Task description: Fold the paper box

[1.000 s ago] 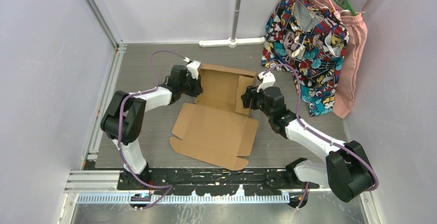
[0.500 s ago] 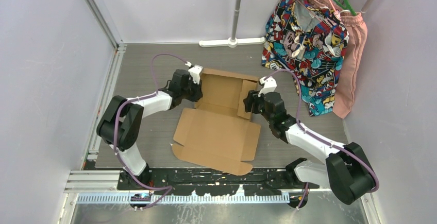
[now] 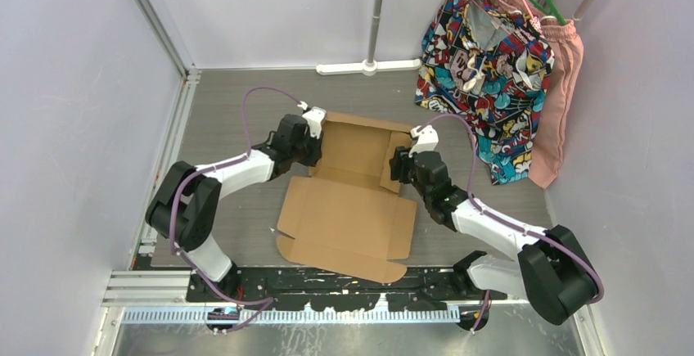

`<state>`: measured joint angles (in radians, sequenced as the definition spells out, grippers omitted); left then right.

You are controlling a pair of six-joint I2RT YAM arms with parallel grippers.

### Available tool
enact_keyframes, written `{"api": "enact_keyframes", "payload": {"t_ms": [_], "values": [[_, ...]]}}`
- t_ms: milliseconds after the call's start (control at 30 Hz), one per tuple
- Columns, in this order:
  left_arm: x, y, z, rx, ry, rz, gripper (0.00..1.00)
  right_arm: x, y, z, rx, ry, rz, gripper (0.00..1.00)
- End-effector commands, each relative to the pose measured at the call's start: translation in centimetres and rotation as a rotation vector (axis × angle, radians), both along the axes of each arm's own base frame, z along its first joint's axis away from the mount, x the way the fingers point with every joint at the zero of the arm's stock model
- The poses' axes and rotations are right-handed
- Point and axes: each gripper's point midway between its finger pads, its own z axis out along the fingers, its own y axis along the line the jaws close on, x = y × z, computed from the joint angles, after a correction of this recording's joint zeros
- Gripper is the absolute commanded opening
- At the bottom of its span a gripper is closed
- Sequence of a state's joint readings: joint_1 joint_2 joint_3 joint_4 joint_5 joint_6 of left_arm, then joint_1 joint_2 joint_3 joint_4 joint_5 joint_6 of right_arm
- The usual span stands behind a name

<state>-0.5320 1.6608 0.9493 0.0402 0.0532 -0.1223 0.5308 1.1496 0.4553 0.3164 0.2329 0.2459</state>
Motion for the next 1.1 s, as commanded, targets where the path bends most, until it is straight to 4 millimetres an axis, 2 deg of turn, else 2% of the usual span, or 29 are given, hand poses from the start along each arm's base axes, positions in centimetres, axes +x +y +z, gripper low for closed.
{"api": "enact_keyframes", "payload": {"t_ms": [0, 533, 1000, 1067], "values": [[-1.4, -1.9, 2.5, -0.046, -0.042, -0.076, 0.19, 0.7, -0.4, 1.9, 0.016, -0.088, -0.067, 0.56], [-2.8, -1.6, 3.6, -0.009, -0.042, -0.039, 0.19, 0.7, -1.6, 0.5, -0.066, -0.061, -0.222, 0.47], [-3.5, -1.3, 5.6, 0.016, -0.060, -0.006, 0.18, 0.4, -2.2, 0.6, -0.085, -0.047, -0.266, 0.45], [-3.6, -1.3, 5.9, 0.014, -0.064, -0.001, 0.18, 0.4, -2.3, 0.7, -0.083, -0.047, -0.269, 0.40]]}}
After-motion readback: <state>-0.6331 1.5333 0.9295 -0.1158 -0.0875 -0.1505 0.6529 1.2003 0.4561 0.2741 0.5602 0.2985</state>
